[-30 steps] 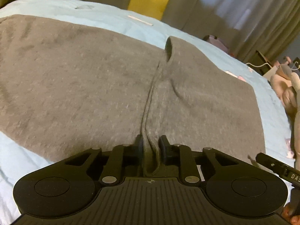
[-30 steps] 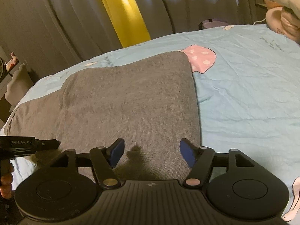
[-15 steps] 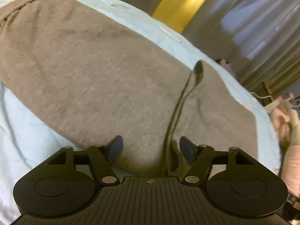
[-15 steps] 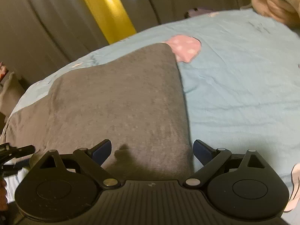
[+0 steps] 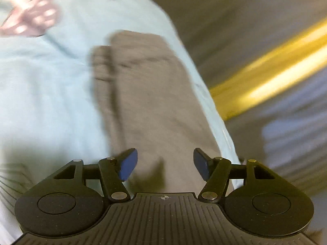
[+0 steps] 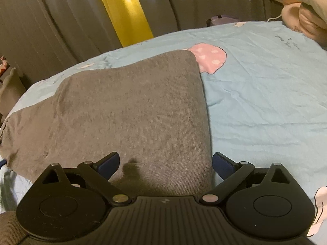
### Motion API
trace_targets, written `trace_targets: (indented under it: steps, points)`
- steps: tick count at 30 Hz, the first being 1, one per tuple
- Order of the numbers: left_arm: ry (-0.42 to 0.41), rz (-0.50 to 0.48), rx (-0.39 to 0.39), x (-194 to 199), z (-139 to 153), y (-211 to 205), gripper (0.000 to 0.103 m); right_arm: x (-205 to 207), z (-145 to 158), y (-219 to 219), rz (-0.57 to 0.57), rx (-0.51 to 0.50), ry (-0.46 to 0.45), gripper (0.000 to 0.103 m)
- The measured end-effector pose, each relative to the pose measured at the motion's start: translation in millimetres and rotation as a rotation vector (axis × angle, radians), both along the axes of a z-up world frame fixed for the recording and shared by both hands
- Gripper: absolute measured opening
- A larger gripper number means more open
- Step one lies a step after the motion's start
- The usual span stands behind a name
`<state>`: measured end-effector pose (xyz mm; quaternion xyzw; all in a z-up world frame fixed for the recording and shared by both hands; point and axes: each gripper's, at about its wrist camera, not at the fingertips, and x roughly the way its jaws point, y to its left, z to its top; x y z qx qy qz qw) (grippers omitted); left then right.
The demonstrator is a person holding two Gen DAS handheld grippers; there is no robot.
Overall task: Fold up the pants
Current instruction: 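Grasp the waistband cuffs with the left gripper and lift them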
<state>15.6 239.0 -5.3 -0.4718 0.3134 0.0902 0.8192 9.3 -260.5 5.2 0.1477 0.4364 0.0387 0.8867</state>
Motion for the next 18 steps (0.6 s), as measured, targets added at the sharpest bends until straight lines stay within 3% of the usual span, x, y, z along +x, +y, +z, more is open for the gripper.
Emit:
trace_targets:
  steps: [2, 4, 7, 10, 13, 18]
  points:
    - [0.029, 0.036, -0.058, -5, -15, 18, 0.068, 2, -2, -1, -0.009, 0.007, 0.014, 0.098]
    - [0.009, 0.041, -0.141, -7, -32, 29, 0.064, 3, -4, -2, -0.018, 0.015, 0.026, 0.098]
    - [-0.010, 0.069, -0.205, -6, -41, 36, 0.061, 3, -5, -2, -0.021, 0.016, 0.032, 0.098]
    - [-0.036, 0.087, -0.200, 3, -40, 40, 0.061, 4, -4, 0, -0.014, 0.006, 0.036, 0.098]
    - [-0.052, 0.092, -0.131, 18, -35, 40, 0.060, 4, -5, 2, -0.007, -0.005, 0.039, 0.098]
    - [-0.015, 0.126, -0.116, 43, -35, 53, 0.052, 3, -6, 1, -0.011, -0.002, 0.041, 0.098]
